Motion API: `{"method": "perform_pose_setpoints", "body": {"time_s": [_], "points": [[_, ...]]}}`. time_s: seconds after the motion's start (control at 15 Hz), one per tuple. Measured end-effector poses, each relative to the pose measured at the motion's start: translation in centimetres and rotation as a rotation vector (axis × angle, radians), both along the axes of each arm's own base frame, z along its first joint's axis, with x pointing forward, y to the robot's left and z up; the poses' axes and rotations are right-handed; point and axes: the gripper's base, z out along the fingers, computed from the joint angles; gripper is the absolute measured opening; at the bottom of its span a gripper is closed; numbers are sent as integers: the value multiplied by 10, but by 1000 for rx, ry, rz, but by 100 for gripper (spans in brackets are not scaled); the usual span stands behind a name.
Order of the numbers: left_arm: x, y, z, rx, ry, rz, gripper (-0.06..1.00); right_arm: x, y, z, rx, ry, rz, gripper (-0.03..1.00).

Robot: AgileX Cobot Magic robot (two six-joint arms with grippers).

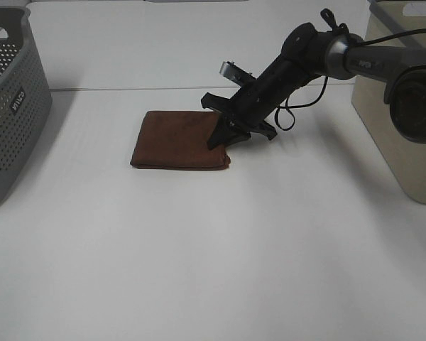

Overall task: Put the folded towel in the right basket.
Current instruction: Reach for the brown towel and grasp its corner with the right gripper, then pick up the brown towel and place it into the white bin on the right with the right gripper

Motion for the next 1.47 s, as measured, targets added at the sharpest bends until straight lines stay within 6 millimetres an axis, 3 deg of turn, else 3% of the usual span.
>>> {"method": "perform_pose_setpoints", "body": {"time_s": [0.27,0.6,0.8,0.93,1.13,1.27,1.47], "points": [[0,0,0,0,0,0,97,2,0,7,2,-20,3,6],[0,0,0,0,0,0,97,2,-4,135,-5,-283,74,6],[0,0,0,0,0,0,97,-9,-22,185,-27,-338,86,6],[0,0,0,0,0,0,97,-10,-51,218,-34,-396,37,6],[0,0,0,0,0,0,97,-13,-116,267,-98,-496,-98,6],[0,0,0,0,0,0,97,-21,-158,295,-152,-549,-198,6],[0,0,0,0,0,0,97,-42,-207,332,-230,-615,-320,6]]}}
